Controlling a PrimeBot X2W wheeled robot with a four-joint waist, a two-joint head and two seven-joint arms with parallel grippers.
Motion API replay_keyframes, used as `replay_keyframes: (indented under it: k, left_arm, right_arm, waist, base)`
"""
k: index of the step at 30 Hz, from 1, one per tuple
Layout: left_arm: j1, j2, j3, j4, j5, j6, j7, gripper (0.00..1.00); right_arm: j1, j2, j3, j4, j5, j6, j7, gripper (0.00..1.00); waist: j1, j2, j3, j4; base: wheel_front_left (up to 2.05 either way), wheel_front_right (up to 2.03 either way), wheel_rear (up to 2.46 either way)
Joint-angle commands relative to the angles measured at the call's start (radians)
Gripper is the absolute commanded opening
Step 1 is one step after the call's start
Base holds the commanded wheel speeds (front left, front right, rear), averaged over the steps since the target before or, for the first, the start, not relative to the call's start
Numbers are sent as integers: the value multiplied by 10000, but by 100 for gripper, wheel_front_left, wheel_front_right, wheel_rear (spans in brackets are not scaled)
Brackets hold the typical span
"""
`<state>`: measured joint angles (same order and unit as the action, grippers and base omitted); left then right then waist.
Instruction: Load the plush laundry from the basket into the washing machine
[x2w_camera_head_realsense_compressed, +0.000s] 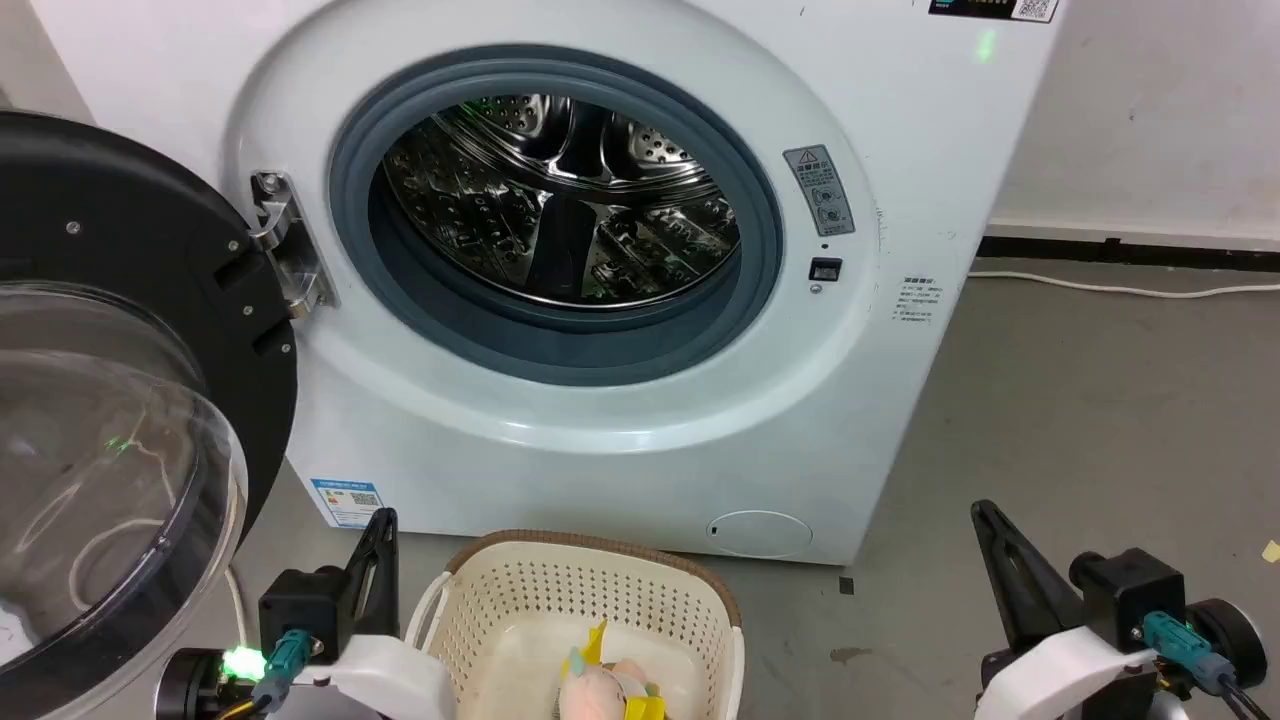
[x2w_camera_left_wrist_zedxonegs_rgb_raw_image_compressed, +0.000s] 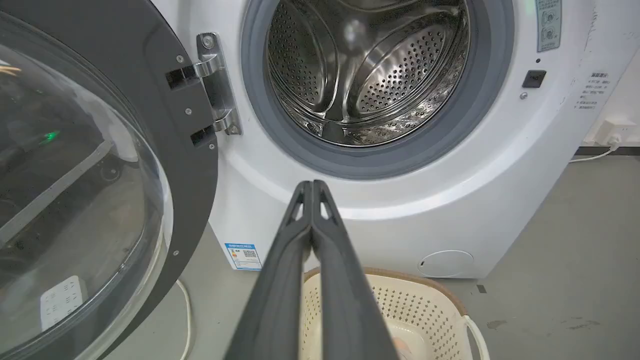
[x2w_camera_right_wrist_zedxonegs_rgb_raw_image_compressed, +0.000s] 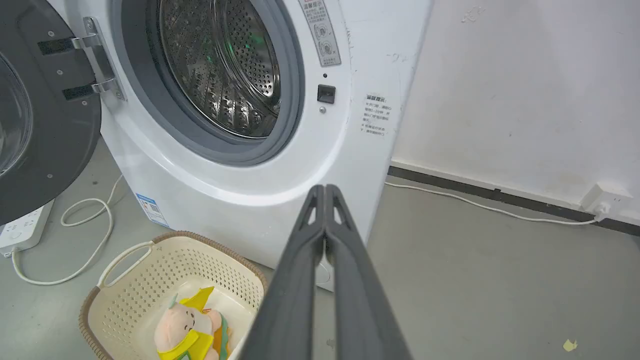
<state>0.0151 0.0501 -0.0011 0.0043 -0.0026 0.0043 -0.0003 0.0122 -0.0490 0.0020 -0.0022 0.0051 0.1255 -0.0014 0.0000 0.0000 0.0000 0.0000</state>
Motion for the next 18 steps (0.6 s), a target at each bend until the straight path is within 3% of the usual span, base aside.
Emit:
replay_keyframes:
  k: [1, 18]
  left_arm:
    - [-151, 1, 11, -43, 26, -43, 3, 0]
    - [-151, 1, 11, -43, 26, -43, 3, 0]
  right_arm:
    - [-122, -12, -20, 22, -51, 52, 14, 0]
    - [-122, -12, -20, 22, -51, 52, 14, 0]
  waist:
    - [0, 0, 0, 0]
    - [0, 0, 0, 0]
  base:
    - [0, 0, 0]
    - [0, 0, 0]
